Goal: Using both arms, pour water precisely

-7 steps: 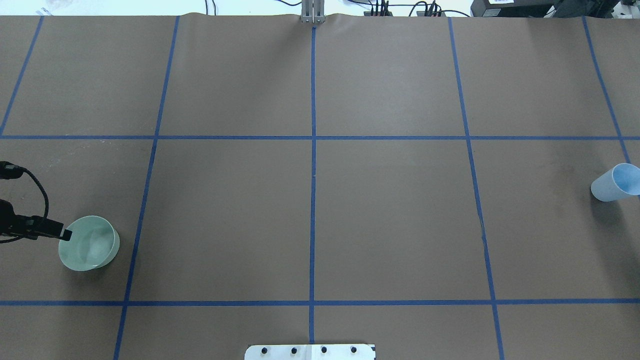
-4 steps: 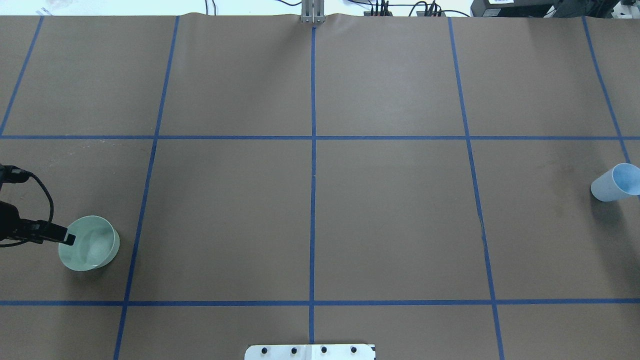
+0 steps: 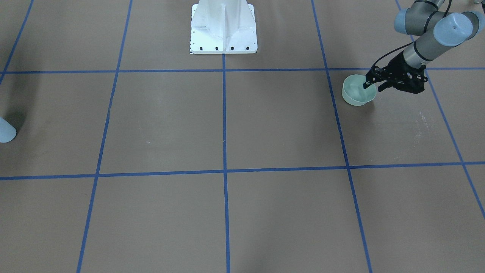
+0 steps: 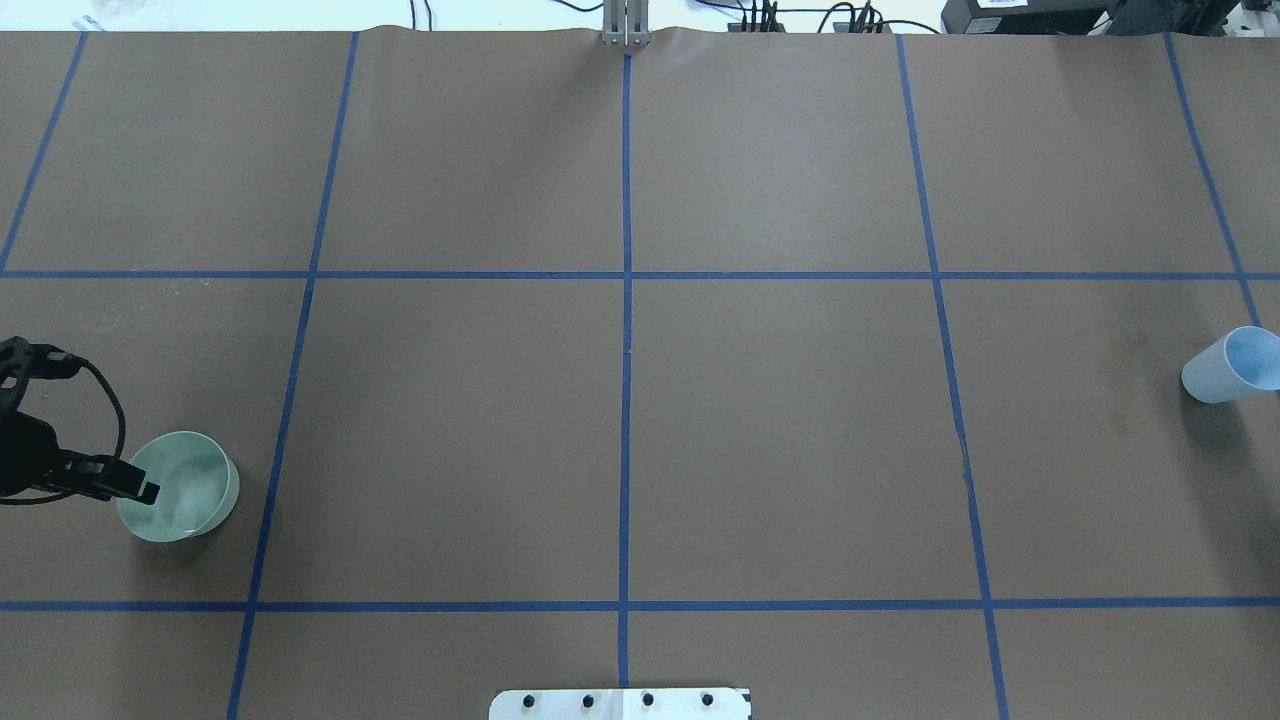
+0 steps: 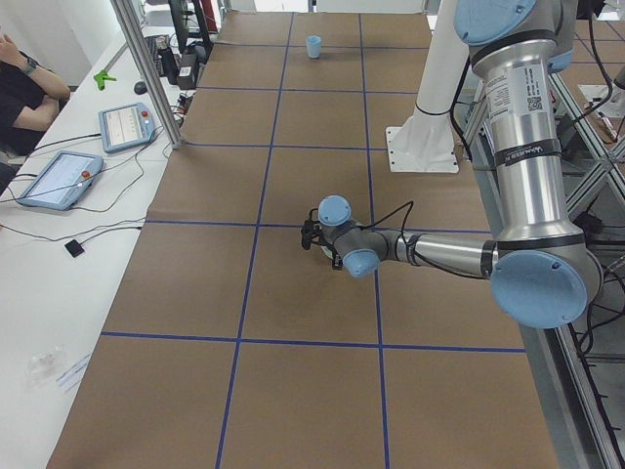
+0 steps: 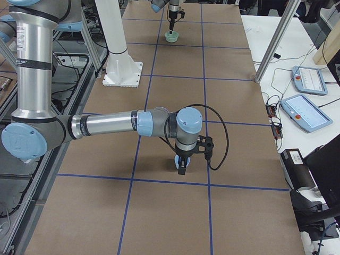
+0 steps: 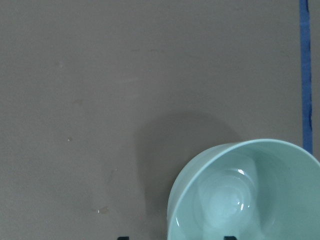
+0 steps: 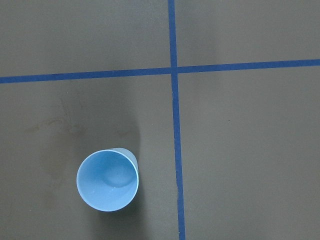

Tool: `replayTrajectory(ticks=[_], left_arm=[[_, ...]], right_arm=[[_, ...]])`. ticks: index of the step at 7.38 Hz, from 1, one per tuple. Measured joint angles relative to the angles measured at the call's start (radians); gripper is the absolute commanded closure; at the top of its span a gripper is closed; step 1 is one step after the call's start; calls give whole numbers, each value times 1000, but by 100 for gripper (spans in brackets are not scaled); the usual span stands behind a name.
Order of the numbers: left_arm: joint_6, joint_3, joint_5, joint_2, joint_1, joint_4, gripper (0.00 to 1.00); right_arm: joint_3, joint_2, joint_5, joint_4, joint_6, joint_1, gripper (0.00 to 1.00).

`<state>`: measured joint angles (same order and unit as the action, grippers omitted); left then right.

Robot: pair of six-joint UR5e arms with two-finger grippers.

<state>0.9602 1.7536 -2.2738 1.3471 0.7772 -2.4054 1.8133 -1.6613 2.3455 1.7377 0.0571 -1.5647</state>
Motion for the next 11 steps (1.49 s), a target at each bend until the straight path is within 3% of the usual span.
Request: replayTrajectory(ticks=[3,5,7,8,11], left_arm=[[3,-10,-1,4,0,3,100],[30,28,-57,3,26,27,100],[41,151,-138,33,102,214,100],[47,208,-148,106,117,361,100],[201,224,-85,526,45,827,100]], right_arm=[[-1,0,0,0,0,0,0],[-1,4,0,0,0,0,0],[3,5,1,0,0,0,0],[5,4,1,0,0,0,0],[3,3,1,0,0,0,0]])
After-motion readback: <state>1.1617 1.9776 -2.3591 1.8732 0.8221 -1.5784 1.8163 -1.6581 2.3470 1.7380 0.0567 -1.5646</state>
